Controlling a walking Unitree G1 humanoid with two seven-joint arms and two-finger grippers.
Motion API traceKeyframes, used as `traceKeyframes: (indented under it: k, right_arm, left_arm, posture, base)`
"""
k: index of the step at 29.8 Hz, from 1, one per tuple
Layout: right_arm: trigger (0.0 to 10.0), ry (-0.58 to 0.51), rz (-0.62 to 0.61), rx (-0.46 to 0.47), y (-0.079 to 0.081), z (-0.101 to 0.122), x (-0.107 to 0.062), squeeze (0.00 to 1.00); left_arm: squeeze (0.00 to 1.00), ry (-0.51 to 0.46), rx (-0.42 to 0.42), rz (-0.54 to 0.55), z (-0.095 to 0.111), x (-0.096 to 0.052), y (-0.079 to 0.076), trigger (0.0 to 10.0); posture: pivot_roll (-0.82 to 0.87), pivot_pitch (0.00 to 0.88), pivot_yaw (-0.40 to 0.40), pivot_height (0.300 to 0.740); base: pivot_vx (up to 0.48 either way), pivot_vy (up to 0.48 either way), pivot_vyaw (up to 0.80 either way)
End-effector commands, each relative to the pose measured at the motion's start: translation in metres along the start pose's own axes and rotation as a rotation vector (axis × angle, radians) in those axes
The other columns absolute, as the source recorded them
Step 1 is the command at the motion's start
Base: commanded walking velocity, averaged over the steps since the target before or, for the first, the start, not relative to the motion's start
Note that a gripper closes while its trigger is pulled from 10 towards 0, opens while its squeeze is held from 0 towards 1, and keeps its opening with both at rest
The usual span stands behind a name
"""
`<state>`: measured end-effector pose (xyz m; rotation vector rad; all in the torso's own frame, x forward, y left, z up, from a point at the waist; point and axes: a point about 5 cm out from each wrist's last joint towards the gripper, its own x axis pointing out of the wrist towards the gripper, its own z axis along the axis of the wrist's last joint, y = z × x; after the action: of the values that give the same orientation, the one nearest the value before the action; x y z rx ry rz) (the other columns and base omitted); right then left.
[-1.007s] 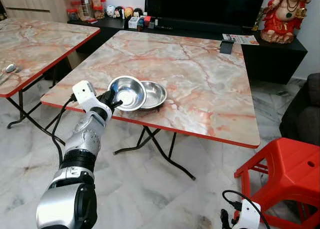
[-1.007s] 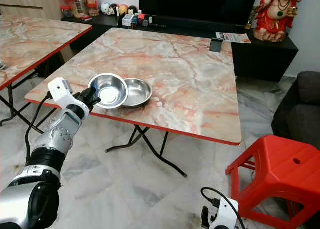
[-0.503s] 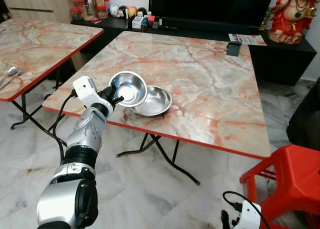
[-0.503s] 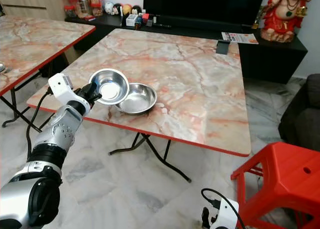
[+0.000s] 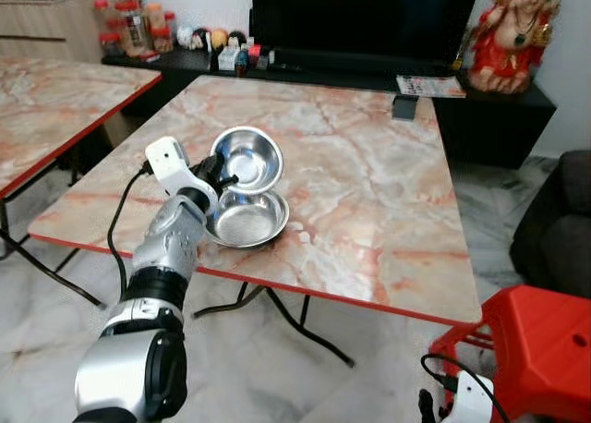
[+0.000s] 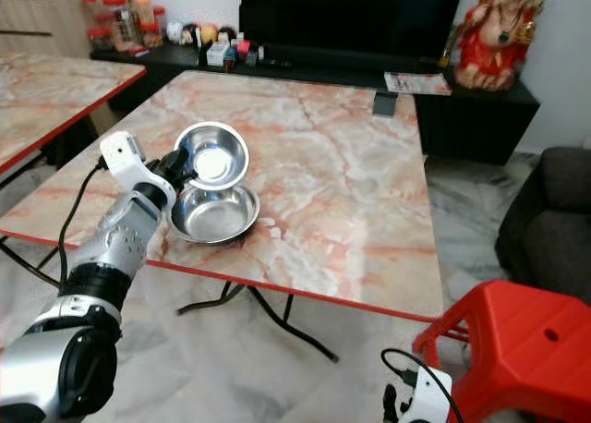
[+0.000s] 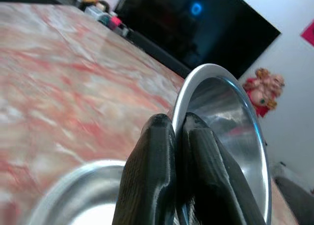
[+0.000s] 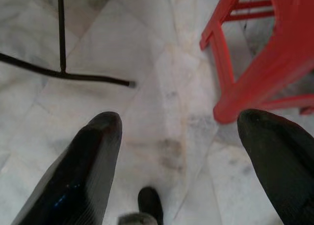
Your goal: Setting the table
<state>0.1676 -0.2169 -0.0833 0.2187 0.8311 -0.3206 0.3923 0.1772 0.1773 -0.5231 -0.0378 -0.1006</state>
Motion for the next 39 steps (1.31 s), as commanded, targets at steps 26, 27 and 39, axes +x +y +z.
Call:
traceKeyframes:
  k: [26,27,39]
  right_arm:
    - [10.0,0.016,0.019,0.005,0.007,-0.004,0.000,0.00]
    - [10.0,0.014,0.018,0.008,0.007,-0.003,0.000,0.00]
    - [10.0,0.019,0.013,0.011,0.005,-0.005,-0.001,0.00]
  left_arm:
    - [0.00,0.158,-0.082,-0.034,-0.002,-0.002,-0.007,10.0]
    - [0.00,0.154,-0.112,-0.041,0.000,0.002,-0.012,10.0]
    - [0.00,0.259,-0.091,0.056,-0.012,0.006,-0.009,10.0]
  posture:
    - [-0.02,0.000,-0.034,0.740]
    - [-0.02,0.000,-0.031,0.740]
    - [-0.03,0.000,-0.024,0.740]
  base:
    - [0.000,0.000,0.00]
    - [0.000,0.000,0.00]
    - [0.000,0.000,0.00]
